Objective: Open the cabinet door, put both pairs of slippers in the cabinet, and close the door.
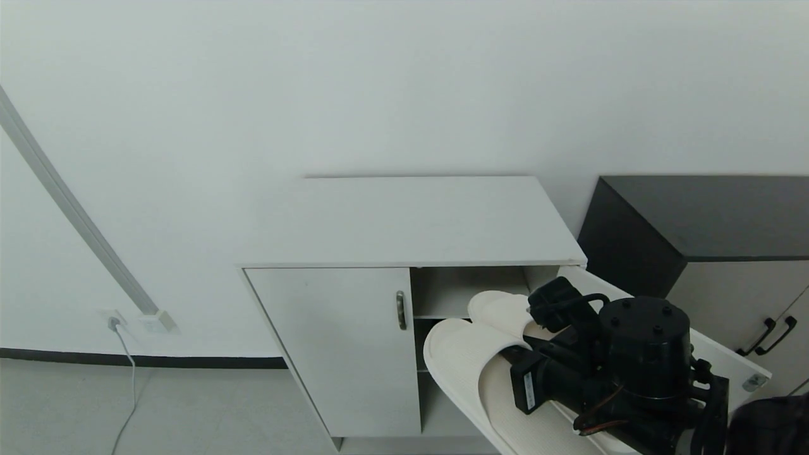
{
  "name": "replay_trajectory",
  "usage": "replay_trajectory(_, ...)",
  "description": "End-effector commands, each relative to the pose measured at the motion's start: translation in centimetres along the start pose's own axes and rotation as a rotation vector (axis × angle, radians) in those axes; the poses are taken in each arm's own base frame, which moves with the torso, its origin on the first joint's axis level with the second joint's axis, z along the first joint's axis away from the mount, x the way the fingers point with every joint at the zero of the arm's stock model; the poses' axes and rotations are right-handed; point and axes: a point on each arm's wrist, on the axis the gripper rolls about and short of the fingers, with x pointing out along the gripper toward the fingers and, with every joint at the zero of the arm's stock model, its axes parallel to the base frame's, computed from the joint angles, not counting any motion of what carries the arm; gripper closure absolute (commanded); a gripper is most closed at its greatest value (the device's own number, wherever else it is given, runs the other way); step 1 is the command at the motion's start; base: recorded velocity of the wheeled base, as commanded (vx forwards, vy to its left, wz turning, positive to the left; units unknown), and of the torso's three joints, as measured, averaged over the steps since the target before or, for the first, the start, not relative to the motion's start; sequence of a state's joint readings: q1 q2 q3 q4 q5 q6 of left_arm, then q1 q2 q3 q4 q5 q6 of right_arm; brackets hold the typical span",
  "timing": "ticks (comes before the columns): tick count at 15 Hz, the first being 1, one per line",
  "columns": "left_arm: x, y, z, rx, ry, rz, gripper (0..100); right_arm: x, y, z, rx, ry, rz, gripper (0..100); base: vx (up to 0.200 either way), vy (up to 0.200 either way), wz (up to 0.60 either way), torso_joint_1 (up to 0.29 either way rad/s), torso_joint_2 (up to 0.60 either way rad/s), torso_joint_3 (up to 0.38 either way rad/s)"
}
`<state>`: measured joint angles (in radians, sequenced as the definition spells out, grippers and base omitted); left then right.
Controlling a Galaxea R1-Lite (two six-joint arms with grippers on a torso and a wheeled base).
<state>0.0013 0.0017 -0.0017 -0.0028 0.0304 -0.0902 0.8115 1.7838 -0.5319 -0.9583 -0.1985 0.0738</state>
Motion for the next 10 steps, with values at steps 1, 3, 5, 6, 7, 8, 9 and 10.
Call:
replay_trajectory(1, 0.0, 0.0, 0.0, 0.0, 0.0, 0.0, 100, 0.04, 0.01, -0.03, 0.0, 0.001, 0.001, 100, 0.0, 0.0, 0.0, -0.232, 0.53, 0.31)
replay_trajectory(3, 0.0, 0.0, 0.0, 0.0, 0.0, 0.0, 100, 0.05, 0.0, -0.1, -0.001, 0.004, 0.0, 100, 0.0, 0.0, 0.0, -0.227, 0.56, 0.315)
replay_trajectory(5, 0.0, 0.0, 0.0, 0.0, 0.0, 0.0, 100, 0.02, 0.0, -0.07, -0.001, 0.002, 0.0, 100, 0.0, 0.0, 0.0, -0.232, 0.55, 0.322)
replay_trajectory(6, 0.0, 0.0, 0.0, 0.0, 0.0, 0.0, 100, 0.01, -0.01, -0.11, -0.001, 0.004, 0.0, 100, 0.0, 0.0, 0.0, -0.212, 0.54, 0.325)
replay_trajectory(7, 0.0, 0.0, 0.0, 0.0, 0.0, 0.0, 100, 0.04, 0.0, -0.15, -0.001, 0.005, 0.0, 100, 0.0, 0.0, 0.0, -0.222, 0.53, 0.32)
replay_trajectory(8, 0.0, 0.0, 0.0, 0.0, 0.0, 0.0, 100, 0.02, -0.01, -0.19, -0.002, 0.007, 0.0, 100, 0.0, 0.0, 0.0, -0.212, 0.52, 0.31)
replay_trajectory(9, 0.0, 0.0, 0.0, 0.0, 0.0, 0.0, 100, 0.01, -0.01, -0.23, -0.002, 0.008, 0.0, 100, 0.0, 0.0, 0.0, -0.198, 0.52, 0.32)
replay_trajectory(10, 0.0, 0.0, 0.0, 0.0, 0.0, 0.0, 100, 0.01, -0.01, -0.23, -0.002, 0.008, 0.0, 100, 0.0, 0.0, 0.0, -0.193, 0.5, 0.3)
